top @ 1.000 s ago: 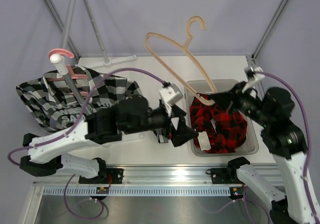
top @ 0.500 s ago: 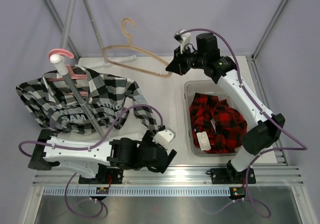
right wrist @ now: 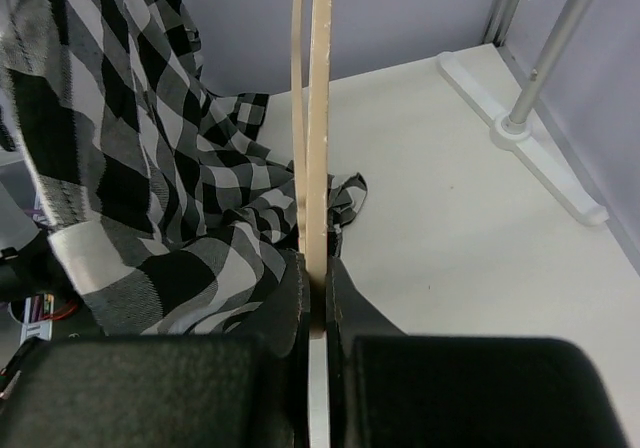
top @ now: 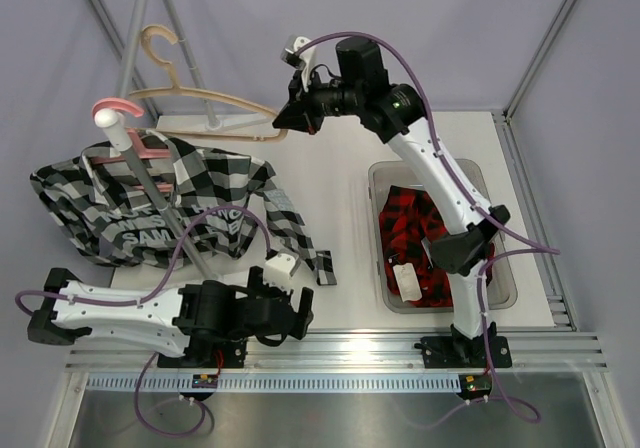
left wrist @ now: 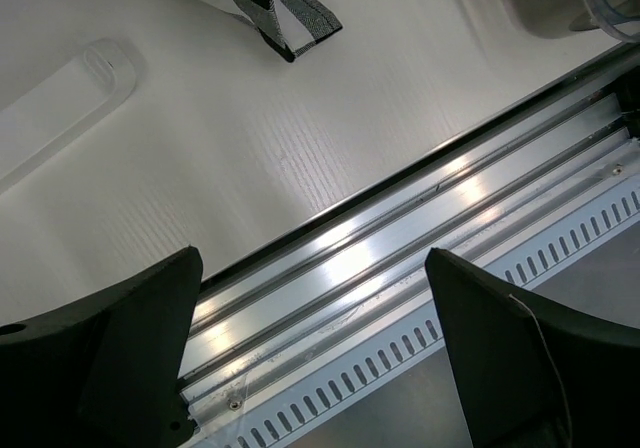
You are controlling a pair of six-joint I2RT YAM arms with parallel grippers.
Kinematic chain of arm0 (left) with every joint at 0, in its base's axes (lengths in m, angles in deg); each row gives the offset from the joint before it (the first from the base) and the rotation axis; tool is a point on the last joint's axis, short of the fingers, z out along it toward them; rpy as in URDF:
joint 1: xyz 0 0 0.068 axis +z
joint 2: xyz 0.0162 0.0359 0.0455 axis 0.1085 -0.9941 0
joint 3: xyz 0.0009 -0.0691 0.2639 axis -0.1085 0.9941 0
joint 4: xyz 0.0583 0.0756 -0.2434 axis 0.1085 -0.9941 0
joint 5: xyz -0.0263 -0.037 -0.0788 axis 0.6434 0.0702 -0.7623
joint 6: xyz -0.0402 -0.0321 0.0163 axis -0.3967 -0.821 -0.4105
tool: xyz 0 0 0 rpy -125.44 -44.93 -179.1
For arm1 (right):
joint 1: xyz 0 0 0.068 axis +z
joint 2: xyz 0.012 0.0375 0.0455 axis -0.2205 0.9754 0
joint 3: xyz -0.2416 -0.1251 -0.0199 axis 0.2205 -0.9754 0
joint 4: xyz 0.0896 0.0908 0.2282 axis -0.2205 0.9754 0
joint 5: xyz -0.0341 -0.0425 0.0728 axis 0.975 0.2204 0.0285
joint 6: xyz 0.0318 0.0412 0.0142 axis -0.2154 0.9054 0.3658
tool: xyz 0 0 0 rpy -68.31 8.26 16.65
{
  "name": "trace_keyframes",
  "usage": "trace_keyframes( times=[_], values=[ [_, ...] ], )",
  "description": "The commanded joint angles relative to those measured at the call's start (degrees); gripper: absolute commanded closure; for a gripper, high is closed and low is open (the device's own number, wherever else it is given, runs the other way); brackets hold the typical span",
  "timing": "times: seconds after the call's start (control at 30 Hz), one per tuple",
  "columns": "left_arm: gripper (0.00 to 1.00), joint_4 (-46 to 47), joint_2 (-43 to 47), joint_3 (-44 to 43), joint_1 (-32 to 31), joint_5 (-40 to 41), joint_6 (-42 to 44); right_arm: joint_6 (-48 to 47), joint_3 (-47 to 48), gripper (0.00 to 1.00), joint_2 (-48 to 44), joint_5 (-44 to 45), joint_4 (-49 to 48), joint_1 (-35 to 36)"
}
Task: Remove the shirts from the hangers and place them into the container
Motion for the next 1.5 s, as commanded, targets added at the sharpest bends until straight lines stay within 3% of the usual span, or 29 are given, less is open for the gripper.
trace_keyframes(
  times=[0.0,0.17,0.4,1.0,1.47],
  values=[
    [0.01,2.53,2.35,1.11,0.04,4.01,-3.00,-1.43,4.28,1.00,3.35,-0.98,1.91,1.02],
    [0.01,4.64,4.81,2.69,0.12,4.19,-1.86,-1.87,4.37,1.00,5.63,-0.71,0.51,2.60],
    [0.01,5.35,5.95,3.40,0.12,3.66,-1.86,-1.26,13.24,1.00,10.56,-3.17,-0.71,5.07],
    [0.01,10.01,4.99,4.10,0.12,2.08,1.13,5.86,17.20,1.00,10.21,-10.21,-13.21,5.77],
    [0.01,12.47,3.41,4.01,0.12,0.76,1.92,1.20,-6.61,1.00,-6.14,-0.01,-16.90,5.77]
  ],
)
